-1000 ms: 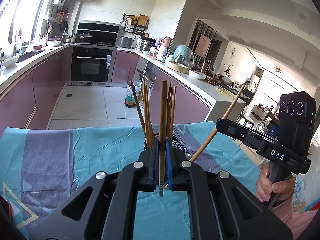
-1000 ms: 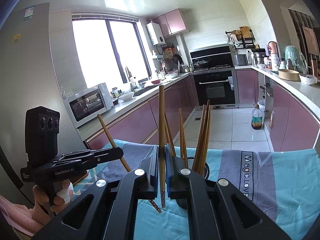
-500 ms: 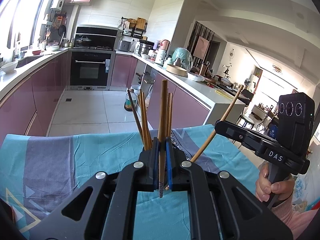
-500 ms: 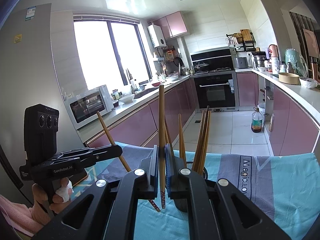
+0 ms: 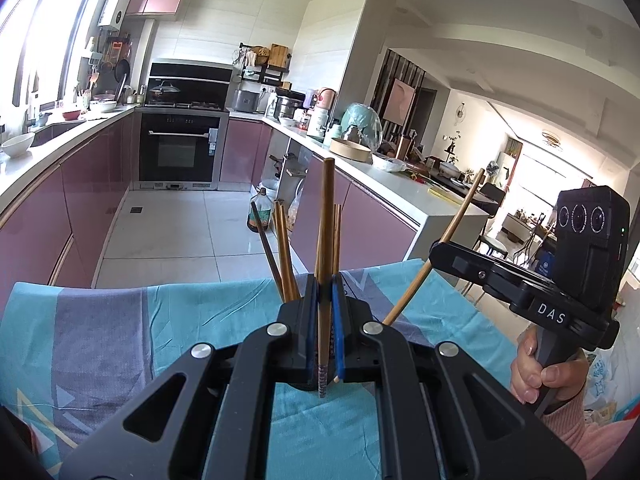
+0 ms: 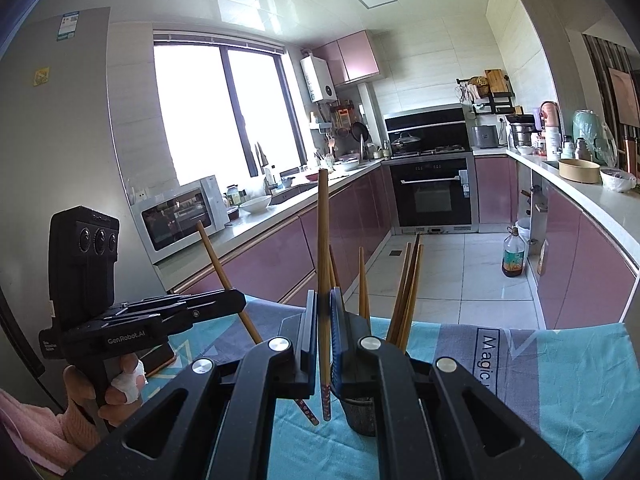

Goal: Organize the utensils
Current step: 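Lower both chopsticks into the mesh cup among the others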

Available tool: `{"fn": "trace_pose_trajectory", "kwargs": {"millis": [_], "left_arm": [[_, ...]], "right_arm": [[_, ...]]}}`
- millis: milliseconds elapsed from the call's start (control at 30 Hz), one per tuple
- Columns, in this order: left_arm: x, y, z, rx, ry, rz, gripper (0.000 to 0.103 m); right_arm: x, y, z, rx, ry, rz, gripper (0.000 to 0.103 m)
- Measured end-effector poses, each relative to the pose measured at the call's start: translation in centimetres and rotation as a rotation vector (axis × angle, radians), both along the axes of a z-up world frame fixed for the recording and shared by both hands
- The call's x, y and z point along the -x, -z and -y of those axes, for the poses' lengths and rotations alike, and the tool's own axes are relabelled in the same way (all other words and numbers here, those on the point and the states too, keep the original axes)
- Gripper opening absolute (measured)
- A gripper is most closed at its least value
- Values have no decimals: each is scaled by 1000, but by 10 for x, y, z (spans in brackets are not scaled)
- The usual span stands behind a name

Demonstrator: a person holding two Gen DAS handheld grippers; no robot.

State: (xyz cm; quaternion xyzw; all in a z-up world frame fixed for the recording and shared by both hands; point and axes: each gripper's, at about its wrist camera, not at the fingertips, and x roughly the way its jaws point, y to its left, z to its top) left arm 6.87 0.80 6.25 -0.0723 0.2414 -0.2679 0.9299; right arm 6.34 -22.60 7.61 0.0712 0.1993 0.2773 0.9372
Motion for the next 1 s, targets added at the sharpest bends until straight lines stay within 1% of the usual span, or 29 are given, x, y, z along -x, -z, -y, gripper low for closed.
{"fn": "trace_pose_trajectory", "kwargs": {"millis": [433, 800, 900, 1000], "left_arm": [[10, -15, 0, 12, 2, 44, 7], [7, -22, -5, 29, -4, 53, 7], [-1, -26, -3, 33, -5, 50, 7], [-1, -28, -1, 35, -6, 54, 7]], "right_arm": [[-3, -14, 4, -5, 8, 40, 5], [-9, -18, 0, 0, 18, 54, 5], [-12, -18, 0, -1, 22, 52, 5], [-14, -18, -1, 0, 25, 51, 5]]}}
